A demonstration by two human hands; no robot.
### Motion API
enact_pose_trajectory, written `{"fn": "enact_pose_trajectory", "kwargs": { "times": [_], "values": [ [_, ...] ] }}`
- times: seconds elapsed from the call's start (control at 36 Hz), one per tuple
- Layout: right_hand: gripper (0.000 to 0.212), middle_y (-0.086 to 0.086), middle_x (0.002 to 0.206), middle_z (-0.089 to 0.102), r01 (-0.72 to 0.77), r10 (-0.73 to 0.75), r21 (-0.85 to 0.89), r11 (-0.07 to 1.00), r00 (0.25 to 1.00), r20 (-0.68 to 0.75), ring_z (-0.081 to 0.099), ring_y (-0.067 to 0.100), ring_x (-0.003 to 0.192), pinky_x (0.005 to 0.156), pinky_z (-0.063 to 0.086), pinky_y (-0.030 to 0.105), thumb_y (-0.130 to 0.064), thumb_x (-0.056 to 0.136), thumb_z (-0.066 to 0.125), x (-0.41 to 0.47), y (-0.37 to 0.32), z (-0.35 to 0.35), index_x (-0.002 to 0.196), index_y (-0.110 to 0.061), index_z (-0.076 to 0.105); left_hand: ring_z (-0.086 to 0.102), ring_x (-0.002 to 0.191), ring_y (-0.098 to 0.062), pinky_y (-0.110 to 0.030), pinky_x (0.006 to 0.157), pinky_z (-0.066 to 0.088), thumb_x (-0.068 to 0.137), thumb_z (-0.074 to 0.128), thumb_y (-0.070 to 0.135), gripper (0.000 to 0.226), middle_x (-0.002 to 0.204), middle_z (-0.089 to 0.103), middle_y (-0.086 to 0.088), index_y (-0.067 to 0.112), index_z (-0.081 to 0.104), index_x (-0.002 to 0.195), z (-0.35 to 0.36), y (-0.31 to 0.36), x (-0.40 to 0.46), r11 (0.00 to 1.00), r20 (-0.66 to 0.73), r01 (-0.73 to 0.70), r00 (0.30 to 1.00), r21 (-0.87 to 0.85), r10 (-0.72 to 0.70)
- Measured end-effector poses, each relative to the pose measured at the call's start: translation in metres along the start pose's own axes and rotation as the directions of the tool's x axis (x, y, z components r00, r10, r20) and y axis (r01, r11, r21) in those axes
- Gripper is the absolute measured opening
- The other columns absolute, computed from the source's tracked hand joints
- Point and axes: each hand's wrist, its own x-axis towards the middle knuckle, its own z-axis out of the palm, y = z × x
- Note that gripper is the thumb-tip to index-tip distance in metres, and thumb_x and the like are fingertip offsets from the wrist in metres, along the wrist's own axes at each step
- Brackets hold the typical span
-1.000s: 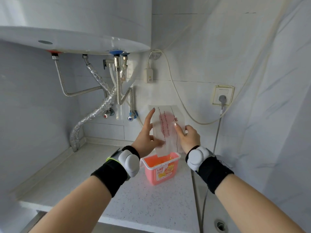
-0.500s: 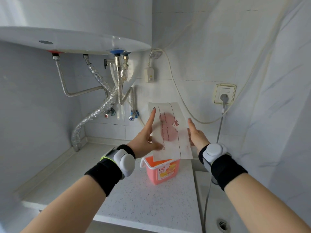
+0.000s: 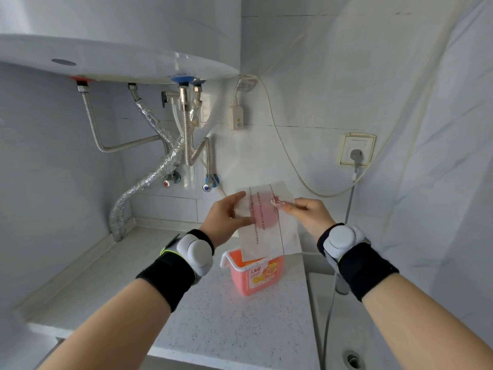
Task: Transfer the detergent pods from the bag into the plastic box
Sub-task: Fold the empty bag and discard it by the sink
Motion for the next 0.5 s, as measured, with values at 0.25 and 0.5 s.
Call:
{"fn": "enact_pose_trajectory", "kwargs": {
  "times": [0.25,0.5],
  "values": [
    [0.011,-0.007,0.108,0.043,0.110,-0.130,-0.135,0.985,0.981,-0.143,0.044,0.011,0.115,0.100,0.028,0.023,-0.025,0.072,0.077,0.012,0.005,-0.009,0.071,-0.032,0.069,0.059,0.071,-0.006,-0.017,0.069,0.048,0.082,0.072,0.024,0.023,0.082,0.065,-0.002,0.006,0.070,0.096,0.002,-0.010,0.001,0.994,0.058,0.102,0.993,0.025,-0.104],
    [0.045,-0.016,0.113,0.053,0.073,-0.052,-0.143,0.987,0.988,0.142,0.057,0.002,0.105,0.078,0.042,0.005,-0.002,0.073,0.075,0.009,0.020,-0.018,0.104,-0.028,0.054,0.064,0.092,-0.028,-0.051,0.095,0.050,0.081,0.072,0.009,0.019,0.103,0.067,-0.017,0.013,0.058,0.093,0.012,-0.015,0.005,0.982,0.206,0.172,0.966,-0.071,-0.154]
  ]
}}
